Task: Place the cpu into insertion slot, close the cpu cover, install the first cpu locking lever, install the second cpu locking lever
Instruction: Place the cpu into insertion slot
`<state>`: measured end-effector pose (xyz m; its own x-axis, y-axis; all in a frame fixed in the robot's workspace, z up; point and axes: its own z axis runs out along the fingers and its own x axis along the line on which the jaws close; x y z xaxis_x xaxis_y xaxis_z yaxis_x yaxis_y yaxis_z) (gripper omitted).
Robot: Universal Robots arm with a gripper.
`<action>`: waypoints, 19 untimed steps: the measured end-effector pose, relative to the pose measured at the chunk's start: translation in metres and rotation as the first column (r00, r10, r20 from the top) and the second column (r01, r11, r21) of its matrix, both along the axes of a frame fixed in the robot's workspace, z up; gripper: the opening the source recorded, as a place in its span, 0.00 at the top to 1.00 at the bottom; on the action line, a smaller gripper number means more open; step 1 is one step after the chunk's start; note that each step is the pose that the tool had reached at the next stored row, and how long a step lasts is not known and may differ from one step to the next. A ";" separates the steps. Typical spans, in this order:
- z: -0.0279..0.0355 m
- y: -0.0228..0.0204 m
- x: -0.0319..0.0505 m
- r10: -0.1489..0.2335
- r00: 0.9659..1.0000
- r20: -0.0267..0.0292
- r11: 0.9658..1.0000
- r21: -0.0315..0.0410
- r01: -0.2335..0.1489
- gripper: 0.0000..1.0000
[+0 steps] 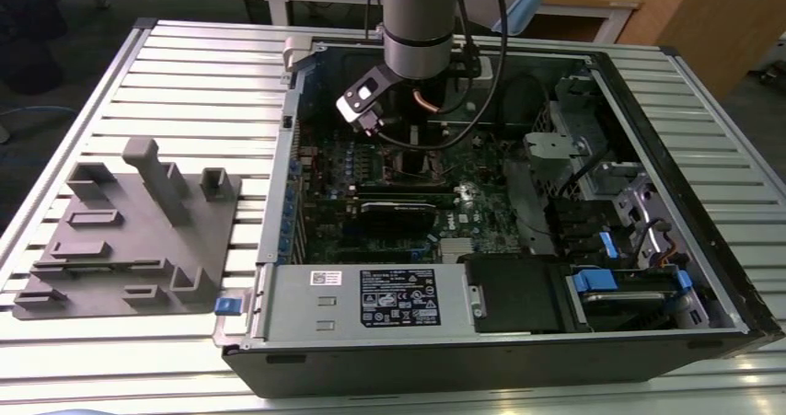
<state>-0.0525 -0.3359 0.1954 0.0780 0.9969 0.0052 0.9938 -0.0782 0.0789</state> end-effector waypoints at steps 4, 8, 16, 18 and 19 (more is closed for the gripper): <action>-0.0001 0.0000 0.0000 0.000 1.000 0.000 1.000 0.000 0.000 0.44; -0.0003 0.0000 0.0000 0.000 1.000 0.000 1.000 0.000 0.000 0.47; 0.0019 0.0000 0.0000 0.000 1.000 0.000 1.000 0.000 0.000 0.47; 0.0021 0.0000 0.0000 0.000 1.000 0.000 1.000 0.000 0.000 0.47; 0.0021 0.0000 0.0000 -0.002 1.000 0.000 1.000 0.000 0.002 0.47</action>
